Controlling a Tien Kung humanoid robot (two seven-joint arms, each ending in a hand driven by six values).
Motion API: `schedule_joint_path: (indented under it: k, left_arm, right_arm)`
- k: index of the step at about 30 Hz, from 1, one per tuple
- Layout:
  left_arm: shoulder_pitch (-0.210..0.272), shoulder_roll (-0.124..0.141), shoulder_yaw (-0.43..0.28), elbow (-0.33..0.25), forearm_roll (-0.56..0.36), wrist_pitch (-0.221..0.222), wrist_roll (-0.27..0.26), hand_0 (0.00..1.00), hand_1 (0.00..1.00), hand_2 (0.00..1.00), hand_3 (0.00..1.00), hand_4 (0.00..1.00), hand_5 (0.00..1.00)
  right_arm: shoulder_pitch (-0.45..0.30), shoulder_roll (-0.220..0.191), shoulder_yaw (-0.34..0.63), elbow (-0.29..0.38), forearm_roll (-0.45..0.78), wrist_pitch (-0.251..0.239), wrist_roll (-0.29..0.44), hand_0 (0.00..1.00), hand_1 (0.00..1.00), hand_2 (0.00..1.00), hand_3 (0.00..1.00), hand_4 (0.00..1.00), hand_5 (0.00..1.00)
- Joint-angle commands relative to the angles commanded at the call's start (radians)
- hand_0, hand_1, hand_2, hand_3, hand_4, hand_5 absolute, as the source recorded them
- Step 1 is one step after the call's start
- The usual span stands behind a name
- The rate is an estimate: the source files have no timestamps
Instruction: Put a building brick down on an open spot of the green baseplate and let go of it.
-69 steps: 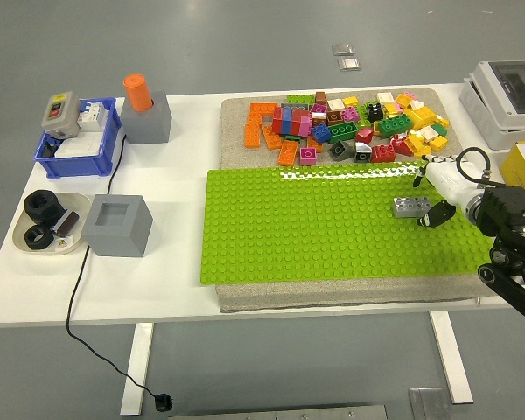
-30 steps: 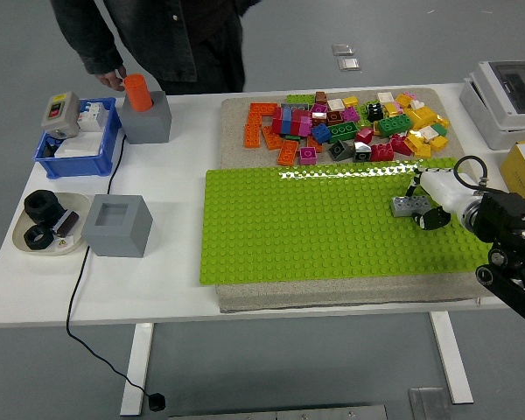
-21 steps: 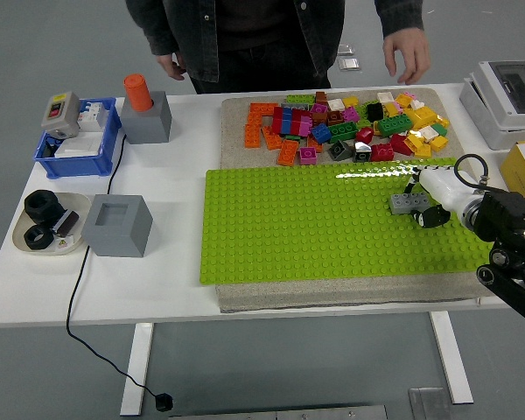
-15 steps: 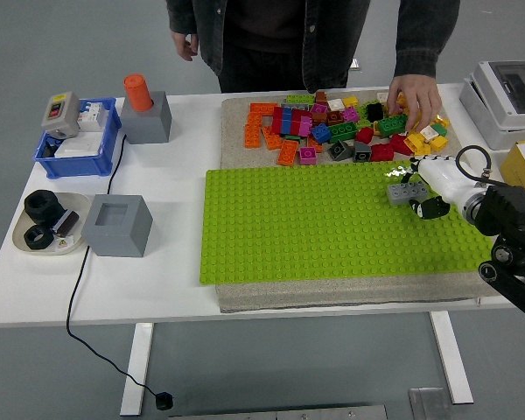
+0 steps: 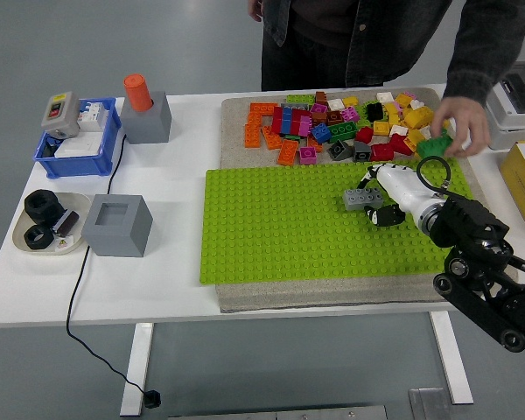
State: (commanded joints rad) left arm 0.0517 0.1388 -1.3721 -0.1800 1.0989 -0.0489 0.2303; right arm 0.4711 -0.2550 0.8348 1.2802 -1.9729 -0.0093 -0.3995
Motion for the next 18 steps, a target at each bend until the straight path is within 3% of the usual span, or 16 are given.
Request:
schedule_joint_path:
  k: [6, 18]
  left_arm:
    - [0.0, 0.002, -0.004, 0.0, 0.003, -0.001, -0.001, 0.613, 0.65, 0.648, 0.837, 0.942, 0.615]
    - [-0.002, 0.003, -0.006, 0.0, 0.006, -0.002, -0.004, 0.613, 0.65, 0.647, 0.836, 0.943, 0.615]
  right_arm:
    - [-0.007, 0.034, 0.006, -0.008, -0.037, 0.004, -0.055, 0.998, 0.983, 0.927, 0.601, 0.557, 0.053]
    - [0.004, 0.03, -0.017, -0.029, -0.028, 0.03, -0.082, 0.998, 0.974, 0.922, 0.602, 0.559, 0.058]
